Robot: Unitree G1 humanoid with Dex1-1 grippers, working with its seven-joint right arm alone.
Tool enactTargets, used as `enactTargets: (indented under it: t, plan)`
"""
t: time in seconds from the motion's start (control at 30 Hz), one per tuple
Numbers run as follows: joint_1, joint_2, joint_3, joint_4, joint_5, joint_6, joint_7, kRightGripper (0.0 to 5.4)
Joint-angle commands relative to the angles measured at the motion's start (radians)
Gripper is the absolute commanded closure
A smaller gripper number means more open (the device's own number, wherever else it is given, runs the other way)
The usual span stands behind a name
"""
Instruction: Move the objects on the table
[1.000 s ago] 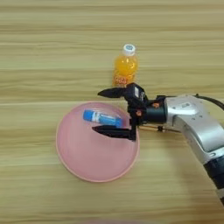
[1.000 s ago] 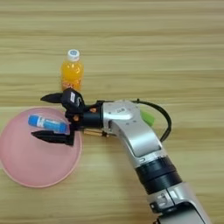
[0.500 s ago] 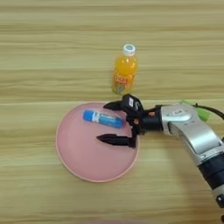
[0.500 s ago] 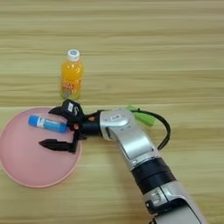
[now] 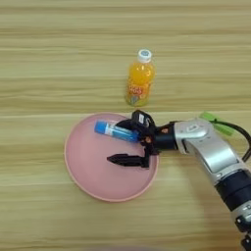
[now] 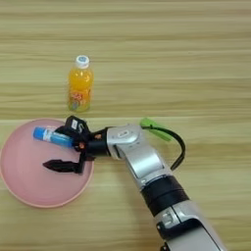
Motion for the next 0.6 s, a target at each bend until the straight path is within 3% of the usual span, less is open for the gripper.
enactTargets:
  t: [0.03,0.6]
  plan:
    - [-0.075,-0.004,-0.011,-0.003,-0.013,-0.015,-0.023,0.85]
    - [-0.082,0.004,-0.026,0.008,-0.012,-0.035,-0.025,2.60]
